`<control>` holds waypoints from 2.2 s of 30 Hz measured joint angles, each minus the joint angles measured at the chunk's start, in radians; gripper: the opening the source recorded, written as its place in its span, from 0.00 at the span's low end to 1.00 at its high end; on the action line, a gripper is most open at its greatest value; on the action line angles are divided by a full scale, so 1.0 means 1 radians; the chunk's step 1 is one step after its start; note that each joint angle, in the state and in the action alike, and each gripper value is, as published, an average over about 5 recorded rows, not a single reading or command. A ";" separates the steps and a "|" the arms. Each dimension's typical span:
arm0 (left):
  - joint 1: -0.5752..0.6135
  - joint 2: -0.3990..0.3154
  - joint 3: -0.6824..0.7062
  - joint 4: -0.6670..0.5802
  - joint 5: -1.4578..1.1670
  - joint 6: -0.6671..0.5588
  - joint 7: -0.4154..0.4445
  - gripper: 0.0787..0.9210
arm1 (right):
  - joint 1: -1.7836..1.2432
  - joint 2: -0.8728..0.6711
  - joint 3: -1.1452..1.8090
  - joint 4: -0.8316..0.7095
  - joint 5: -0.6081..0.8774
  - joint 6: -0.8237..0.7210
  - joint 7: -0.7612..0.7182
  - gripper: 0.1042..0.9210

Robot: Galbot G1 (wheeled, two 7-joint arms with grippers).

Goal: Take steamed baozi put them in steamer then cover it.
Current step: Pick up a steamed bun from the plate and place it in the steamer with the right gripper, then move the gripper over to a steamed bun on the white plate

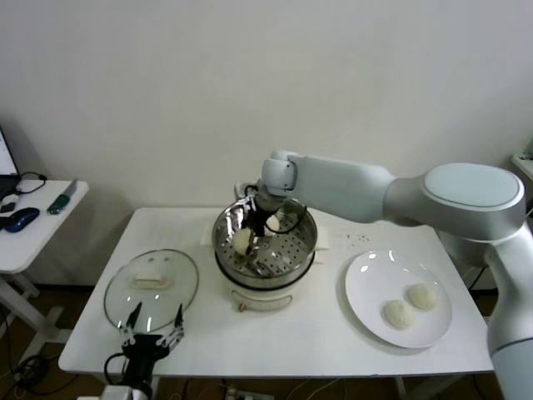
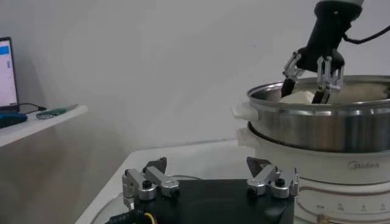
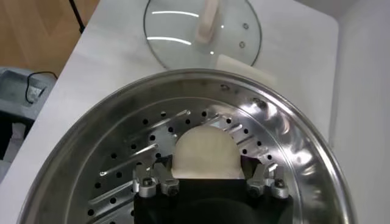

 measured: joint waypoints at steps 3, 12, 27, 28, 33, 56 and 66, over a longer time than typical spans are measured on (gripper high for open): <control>0.000 0.000 0.001 0.000 0.000 0.000 0.000 0.88 | -0.005 0.003 0.005 -0.004 -0.014 0.001 -0.003 0.87; 0.005 -0.008 0.003 -0.012 -0.001 0.004 -0.002 0.88 | 0.035 -0.041 0.000 0.043 -0.052 0.024 -0.035 0.88; 0.030 0.004 -0.022 -0.023 -0.016 -0.002 0.000 0.88 | 0.241 -0.376 -0.075 0.318 -0.074 0.053 -0.096 0.88; 0.029 0.005 -0.024 -0.023 -0.017 -0.002 0.000 0.88 | 0.248 -0.406 -0.083 0.338 -0.080 0.054 -0.097 0.88; 0.027 0.011 -0.026 -0.028 -0.022 -0.002 0.006 0.88 | 0.262 -0.553 -0.117 0.425 -0.134 0.059 -0.105 0.88; 0.017 -0.004 -0.033 -0.027 -0.026 0.016 0.011 0.88 | -0.110 -0.905 0.024 0.460 -0.472 0.100 -0.124 0.88; 0.020 -0.010 -0.034 -0.018 -0.001 0.023 0.007 0.88 | -0.260 -0.893 0.120 0.411 -0.535 0.108 -0.109 0.88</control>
